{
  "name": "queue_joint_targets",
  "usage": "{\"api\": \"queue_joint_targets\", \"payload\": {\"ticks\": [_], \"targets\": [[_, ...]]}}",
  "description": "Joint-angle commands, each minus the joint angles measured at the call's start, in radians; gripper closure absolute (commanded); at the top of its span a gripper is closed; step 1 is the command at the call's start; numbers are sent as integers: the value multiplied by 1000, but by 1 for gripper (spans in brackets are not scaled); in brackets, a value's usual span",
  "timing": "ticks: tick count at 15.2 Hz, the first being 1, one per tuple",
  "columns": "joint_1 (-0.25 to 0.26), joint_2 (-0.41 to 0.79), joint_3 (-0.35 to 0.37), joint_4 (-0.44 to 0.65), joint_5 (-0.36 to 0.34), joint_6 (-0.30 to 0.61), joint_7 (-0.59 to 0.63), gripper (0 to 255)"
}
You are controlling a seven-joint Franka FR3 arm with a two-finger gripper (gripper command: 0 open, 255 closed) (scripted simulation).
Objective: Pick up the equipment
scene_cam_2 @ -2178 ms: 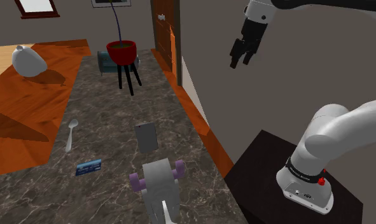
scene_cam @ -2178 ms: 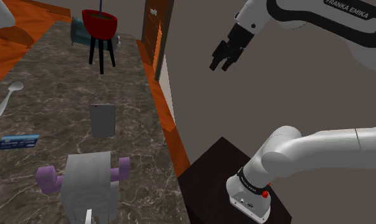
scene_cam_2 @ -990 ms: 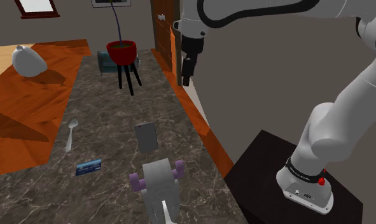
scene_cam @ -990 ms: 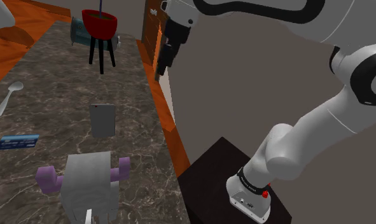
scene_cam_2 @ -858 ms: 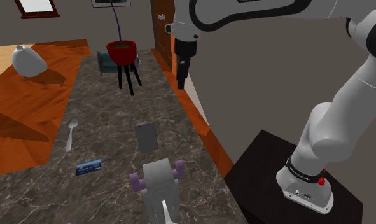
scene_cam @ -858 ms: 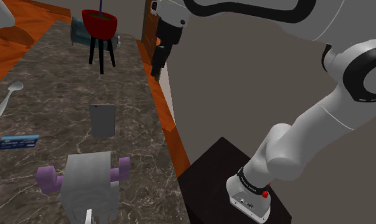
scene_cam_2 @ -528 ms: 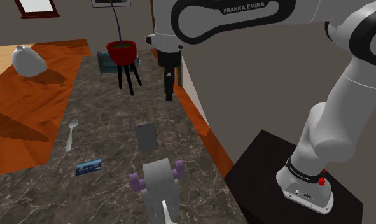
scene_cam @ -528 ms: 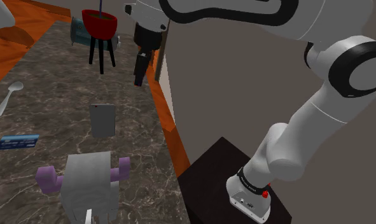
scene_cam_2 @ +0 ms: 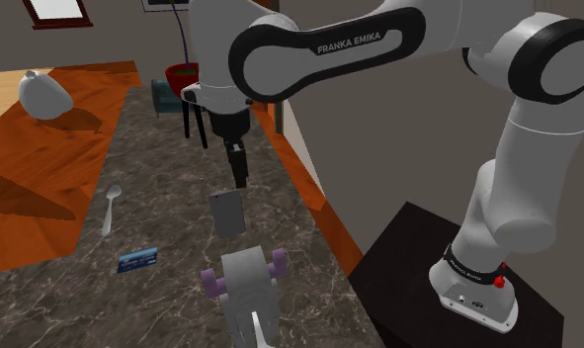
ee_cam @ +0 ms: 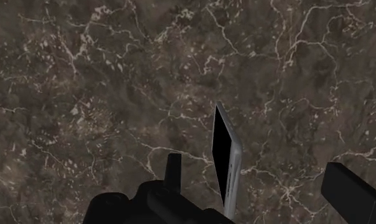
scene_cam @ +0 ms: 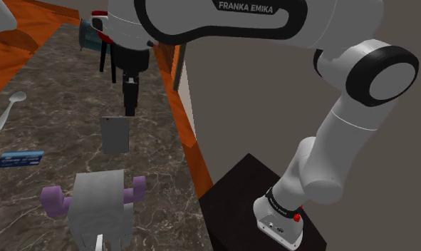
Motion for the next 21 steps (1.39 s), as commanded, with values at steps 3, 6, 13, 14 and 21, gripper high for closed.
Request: {"api": "queue_joint_targets", "payload": {"ticks": [3,6,13,14,21], "targets": [[3,13,2,-36,-7,47,-6,0],[2,16,2,-73,-8,86,-5,0],[2,19,1,-78,-9,94,-4,255],[2,19,1,-78,-9,94,-4,255],[3,13,2,-44,-7,54,-6,255]]}}
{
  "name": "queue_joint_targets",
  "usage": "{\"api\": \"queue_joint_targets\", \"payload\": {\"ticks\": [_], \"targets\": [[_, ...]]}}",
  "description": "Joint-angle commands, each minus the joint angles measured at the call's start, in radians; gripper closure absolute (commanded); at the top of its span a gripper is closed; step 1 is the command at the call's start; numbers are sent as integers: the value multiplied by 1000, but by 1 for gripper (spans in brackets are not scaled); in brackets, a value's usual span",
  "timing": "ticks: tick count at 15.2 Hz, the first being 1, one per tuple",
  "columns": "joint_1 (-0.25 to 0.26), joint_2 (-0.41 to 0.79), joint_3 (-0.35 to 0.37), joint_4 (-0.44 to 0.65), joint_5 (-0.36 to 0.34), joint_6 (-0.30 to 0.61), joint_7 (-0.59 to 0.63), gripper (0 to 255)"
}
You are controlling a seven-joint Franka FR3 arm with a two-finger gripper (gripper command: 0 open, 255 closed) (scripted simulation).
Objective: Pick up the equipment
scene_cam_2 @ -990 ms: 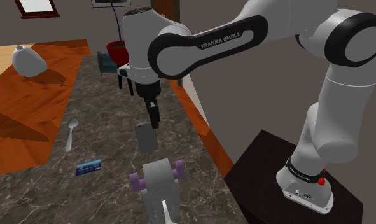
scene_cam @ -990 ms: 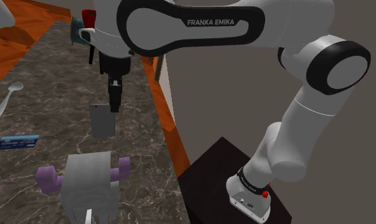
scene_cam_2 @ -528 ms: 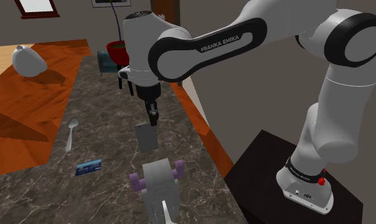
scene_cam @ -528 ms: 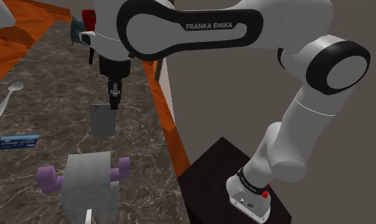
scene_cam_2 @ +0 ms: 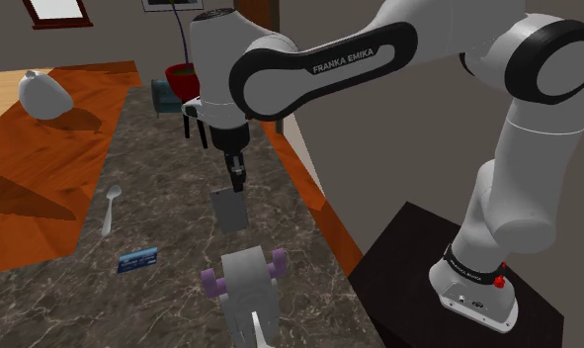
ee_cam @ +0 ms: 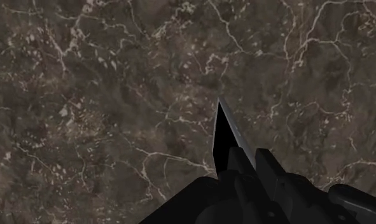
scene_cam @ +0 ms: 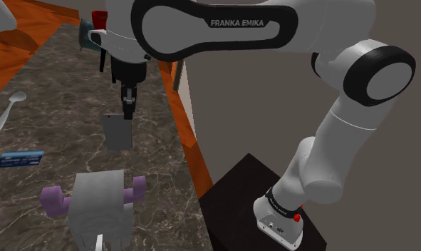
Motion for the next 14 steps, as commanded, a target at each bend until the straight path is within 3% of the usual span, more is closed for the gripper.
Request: {"api": "queue_joint_targets", "payload": {"ticks": [1,14], "targets": [[1,-1,0,22,1,-24,0,255],[6,7,3,183,-1,-177,-1,255]]}}
